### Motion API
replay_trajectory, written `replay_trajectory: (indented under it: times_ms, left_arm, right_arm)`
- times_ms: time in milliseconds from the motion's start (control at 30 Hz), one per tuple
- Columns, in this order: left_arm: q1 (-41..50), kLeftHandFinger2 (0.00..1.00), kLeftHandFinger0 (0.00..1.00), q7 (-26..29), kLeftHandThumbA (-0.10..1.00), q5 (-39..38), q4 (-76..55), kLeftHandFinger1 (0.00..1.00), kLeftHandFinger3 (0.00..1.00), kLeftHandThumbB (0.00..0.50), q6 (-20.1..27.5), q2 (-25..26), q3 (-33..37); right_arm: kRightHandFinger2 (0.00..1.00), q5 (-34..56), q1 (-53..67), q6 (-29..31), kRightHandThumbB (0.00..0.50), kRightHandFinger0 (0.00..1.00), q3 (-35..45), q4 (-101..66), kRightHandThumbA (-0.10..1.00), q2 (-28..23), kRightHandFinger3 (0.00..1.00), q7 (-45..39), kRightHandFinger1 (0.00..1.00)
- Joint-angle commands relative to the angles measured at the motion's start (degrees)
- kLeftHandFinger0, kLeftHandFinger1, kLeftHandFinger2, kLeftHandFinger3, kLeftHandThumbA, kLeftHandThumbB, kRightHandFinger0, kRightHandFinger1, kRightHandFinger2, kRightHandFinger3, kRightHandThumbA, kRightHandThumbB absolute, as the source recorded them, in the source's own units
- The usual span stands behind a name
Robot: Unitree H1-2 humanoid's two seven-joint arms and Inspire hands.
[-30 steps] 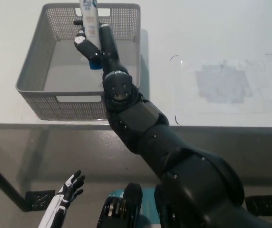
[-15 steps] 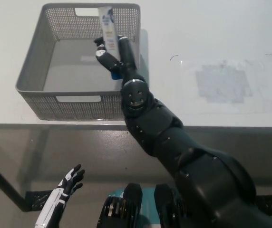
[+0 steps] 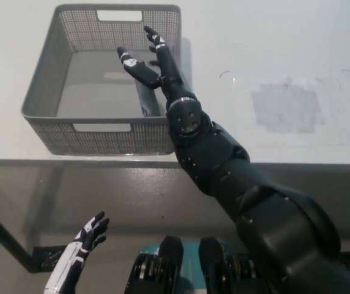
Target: Use the right hand to pick up a shampoo and place it into a container on the left side
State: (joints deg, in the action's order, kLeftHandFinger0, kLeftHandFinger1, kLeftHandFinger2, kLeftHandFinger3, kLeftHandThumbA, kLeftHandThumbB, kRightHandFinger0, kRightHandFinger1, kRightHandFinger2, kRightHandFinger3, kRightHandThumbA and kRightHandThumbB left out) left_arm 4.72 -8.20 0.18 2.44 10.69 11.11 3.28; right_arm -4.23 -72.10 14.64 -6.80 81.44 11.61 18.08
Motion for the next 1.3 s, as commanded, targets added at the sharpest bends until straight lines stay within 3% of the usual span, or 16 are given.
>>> replay_trajectory:
  times_ms: [0,200,367,433,533,733,833,1033,1267]
  left_arm:
    - [-0.7,1.0,1.0,-1.7,1.0,-0.3,-1.1,1.0,1.0,0.317,0.2,1.2,0.4]
    - [-0.7,1.0,1.0,-1.6,1.0,0.3,-0.9,1.0,1.0,0.291,0.5,1.2,0.4]
    - [-0.8,1.0,1.0,-1.7,1.0,0.3,-1.5,1.0,1.0,0.301,-0.5,1.1,0.3]
    - [-1.1,1.0,1.0,-1.6,1.0,0.5,-1.4,1.0,1.0,0.3,-0.1,1.1,0.2]
    - [-1.1,1.0,1.0,-2.3,1.0,-0.4,-1.2,1.0,1.0,0.29,-0.4,1.2,0.3]
    - [-1.2,1.0,1.0,-2.4,1.0,0.2,-0.8,1.0,1.0,0.292,0.0,1.5,0.1]
    - [-0.9,1.0,1.0,-2.3,1.0,0.4,-0.7,1.0,1.0,0.279,0.2,1.3,0.2]
    - [-0.9,1.0,1.0,-2.1,1.0,0.0,0.1,1.0,1.0,0.309,0.7,1.2,-0.1]
    - [-1.1,1.0,1.0,-1.9,1.0,-0.3,0.5,1.0,1.0,0.298,1.0,1.4,-0.7]
  right_arm:
    - [1.0,-1.1,-2.0,1.6,0.493,1.0,-0.6,-2.1,0.97,-0.6,1.0,-3.0,1.0]
    - [1.0,-0.7,-2.2,2.5,0.473,1.0,-0.2,-3.3,1.0,-0.6,1.0,-3.5,1.0]
    - [1.0,1.5,-4.0,3.4,0.497,1.0,2.0,-5.9,1.0,-1.4,1.0,-5.7,1.0]
    - [1.0,1.7,-5.6,6.2,0.451,1.0,2.9,-8.8,0.98,-2.0,1.0,-5.2,1.0]
    - [1.0,1.4,-6.3,6.4,0.432,1.0,3.4,-13.3,0.99,-3.0,1.0,-5.4,1.0]
    - [1.0,0.0,-4.3,-1.0,0.489,1.0,3.2,-32.0,1.0,-5.8,1.0,-5.8,1.0]
    - [1.0,0.5,-2.1,-3.5,0.47,1.0,3.7,-41.8,1.0,-7.2,1.0,-6.7,1.0]
    - [1.0,1.4,6.3,-9.3,0.457,1.0,4.5,-61.9,1.0,-10.8,1.0,-9.2,1.0]
    - [1.0,3.4,21.3,-11.7,0.452,1.0,5.1,-82.3,1.0,-13.8,1.0,-11.1,1.0]
